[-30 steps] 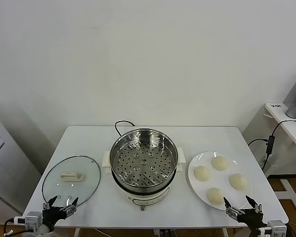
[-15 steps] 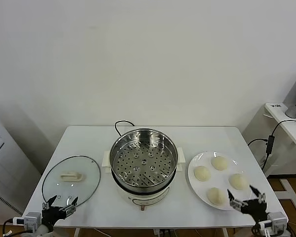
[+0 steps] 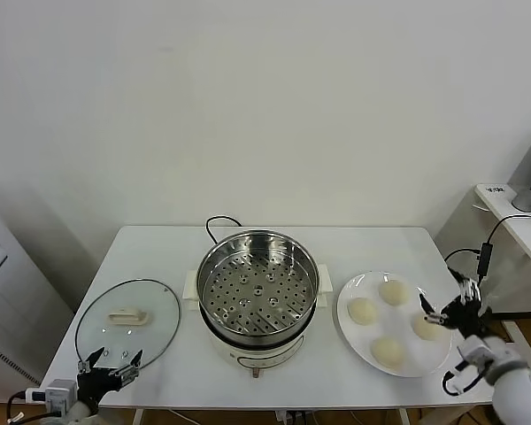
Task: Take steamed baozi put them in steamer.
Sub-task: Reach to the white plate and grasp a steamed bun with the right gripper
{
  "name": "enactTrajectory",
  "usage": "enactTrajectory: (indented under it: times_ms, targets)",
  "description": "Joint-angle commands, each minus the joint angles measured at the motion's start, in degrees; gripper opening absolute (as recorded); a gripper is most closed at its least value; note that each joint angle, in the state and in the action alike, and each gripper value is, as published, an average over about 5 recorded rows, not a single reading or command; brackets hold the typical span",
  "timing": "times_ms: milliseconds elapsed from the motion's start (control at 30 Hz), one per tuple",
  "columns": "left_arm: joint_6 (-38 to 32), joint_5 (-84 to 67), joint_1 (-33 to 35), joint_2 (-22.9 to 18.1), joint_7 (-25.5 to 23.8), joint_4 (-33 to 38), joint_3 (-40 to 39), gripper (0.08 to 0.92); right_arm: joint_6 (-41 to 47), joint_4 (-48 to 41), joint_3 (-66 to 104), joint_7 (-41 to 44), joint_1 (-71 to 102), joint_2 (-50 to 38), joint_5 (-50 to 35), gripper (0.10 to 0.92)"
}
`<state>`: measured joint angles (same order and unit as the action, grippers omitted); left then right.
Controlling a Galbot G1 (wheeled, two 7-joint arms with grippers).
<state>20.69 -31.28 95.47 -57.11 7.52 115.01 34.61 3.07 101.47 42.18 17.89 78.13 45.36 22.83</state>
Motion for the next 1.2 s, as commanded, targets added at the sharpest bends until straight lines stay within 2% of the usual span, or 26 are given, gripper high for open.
enactTrajectory:
  times_ms: [33,300,467,733,1200]
  targets:
    - [1.5,0.6,-0.2,-0.3,-1.5,0.1,0.1,0.823,-3.7,-11.0,-6.7,17.6,-14.6,-9.5,3.9,0.823]
    - [2.5,1.4,-1.0,-1.0,-1.9,0.0,-0.2,0.823,-6.1,-19.8,-22.9,32.1,-31.3,-16.6,-4.5,0.823]
    - [2.9,1.6,-1.2,-1.1,-1.9,0.3,-0.4,0.823,-7.6,-26.2,-36.1,36.3,-43.8,-17.6,-7.3,0.823]
    - [3.3,2.0,-1.3,-1.1,-1.9,1.1,-0.5,0.823,-10.8,-35.2,-52.2,42.3,-59.2,-15.0,-8.7,0.823]
    - [4.5,2.4,-2.0,-1.0,-1.8,0.9,-1.1,0.823,-13.9,-47.2,-65.1,46.8,-69.1,-4.3,-10.0,0.823]
